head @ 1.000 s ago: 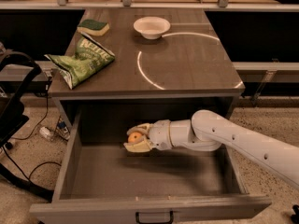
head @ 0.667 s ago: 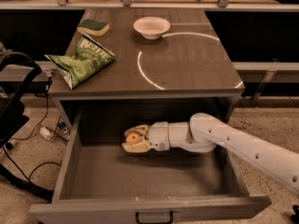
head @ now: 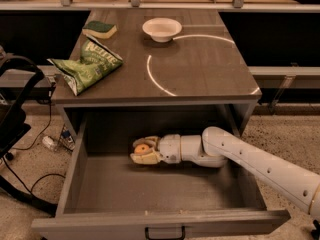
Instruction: Place orange into top drawer
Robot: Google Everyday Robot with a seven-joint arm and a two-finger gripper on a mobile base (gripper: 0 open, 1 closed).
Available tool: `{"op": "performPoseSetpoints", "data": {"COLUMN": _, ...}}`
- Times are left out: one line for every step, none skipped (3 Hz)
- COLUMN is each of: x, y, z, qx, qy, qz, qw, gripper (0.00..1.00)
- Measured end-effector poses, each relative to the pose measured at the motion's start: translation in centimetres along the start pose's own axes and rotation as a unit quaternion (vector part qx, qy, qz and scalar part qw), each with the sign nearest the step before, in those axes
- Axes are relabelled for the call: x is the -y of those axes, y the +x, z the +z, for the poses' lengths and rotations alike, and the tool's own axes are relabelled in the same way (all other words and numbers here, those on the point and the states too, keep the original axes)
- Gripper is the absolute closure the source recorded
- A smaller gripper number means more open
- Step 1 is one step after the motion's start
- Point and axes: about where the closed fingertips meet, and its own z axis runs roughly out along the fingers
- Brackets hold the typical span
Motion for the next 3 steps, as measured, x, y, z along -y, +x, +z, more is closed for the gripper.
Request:
{"op": "performPoseSetpoints", "data": {"x": -0.14, "y": -0.06, "z": 0.27, "qx": 0.001, "qy": -0.003, "qz": 0.0, "qw": 1.0, "gripper": 0.57}}
{"op": "performPoseSetpoints", "data": {"x": -0.22, "y": -0.1, "z": 0.43, "qx": 0.001, "qy": -0.004, "qz": 0.0, "qw": 1.0, "gripper": 0.35}}
{"op": "performPoseSetpoints", "data": {"x": -0.35, "y": -0.16, "z": 0.67, "qx": 0.001, "qy": -0.007, "qz": 0.0, "qw": 1.0, "gripper": 0.03}}
